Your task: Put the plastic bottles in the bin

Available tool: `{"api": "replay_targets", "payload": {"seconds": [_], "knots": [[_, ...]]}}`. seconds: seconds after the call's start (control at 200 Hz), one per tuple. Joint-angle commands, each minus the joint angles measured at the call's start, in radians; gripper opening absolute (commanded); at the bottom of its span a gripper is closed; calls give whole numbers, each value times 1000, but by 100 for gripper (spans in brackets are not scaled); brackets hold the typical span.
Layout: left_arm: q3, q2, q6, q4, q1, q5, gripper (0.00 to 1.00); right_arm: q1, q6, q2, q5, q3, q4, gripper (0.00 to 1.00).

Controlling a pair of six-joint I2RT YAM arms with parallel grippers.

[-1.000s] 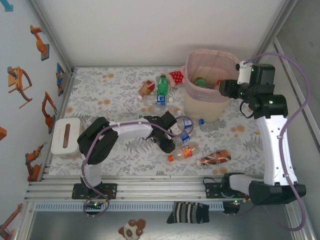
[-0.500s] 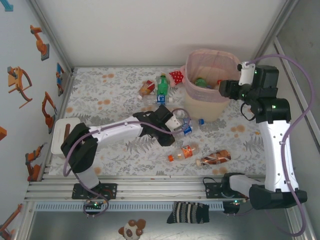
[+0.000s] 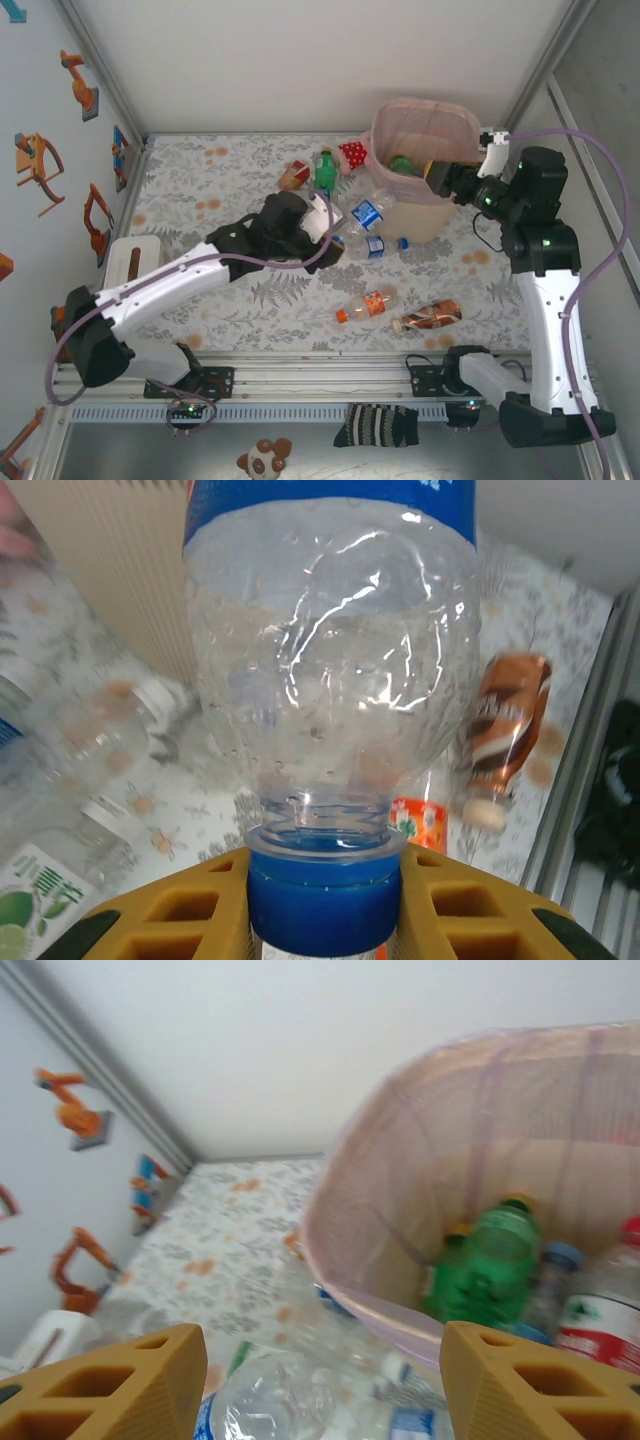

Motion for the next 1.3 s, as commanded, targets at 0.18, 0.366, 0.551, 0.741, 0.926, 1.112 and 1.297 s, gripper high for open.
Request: {"api": "replay_targets", "payload": {"seconds": [0.18, 0.366, 0.551, 0.741, 0.926, 1.112, 1.297], "knots": [[-128, -184, -163, 340, 62, 114, 18, 104, 333, -7, -194, -111, 494, 67], [-127, -196, -181, 366, 67, 159, 17, 259, 359, 55, -169, -80, 549, 75], [-125, -189, -192, 383, 68, 183, 17, 343, 373, 121, -125, -55, 545, 80], [-121, -183, -187, 381, 69, 181, 17, 385, 406, 174, -123, -39, 555, 79], [-115, -170, -181, 374, 69, 176, 17, 387, 417, 178, -119, -39, 563, 67], [-115, -165, -182, 373, 69, 170, 20, 387, 412, 178, -107, -34, 548, 56], [-118, -174, -182, 369, 69, 154, 31, 387, 403, 184, -90, -22, 532, 50]]}}
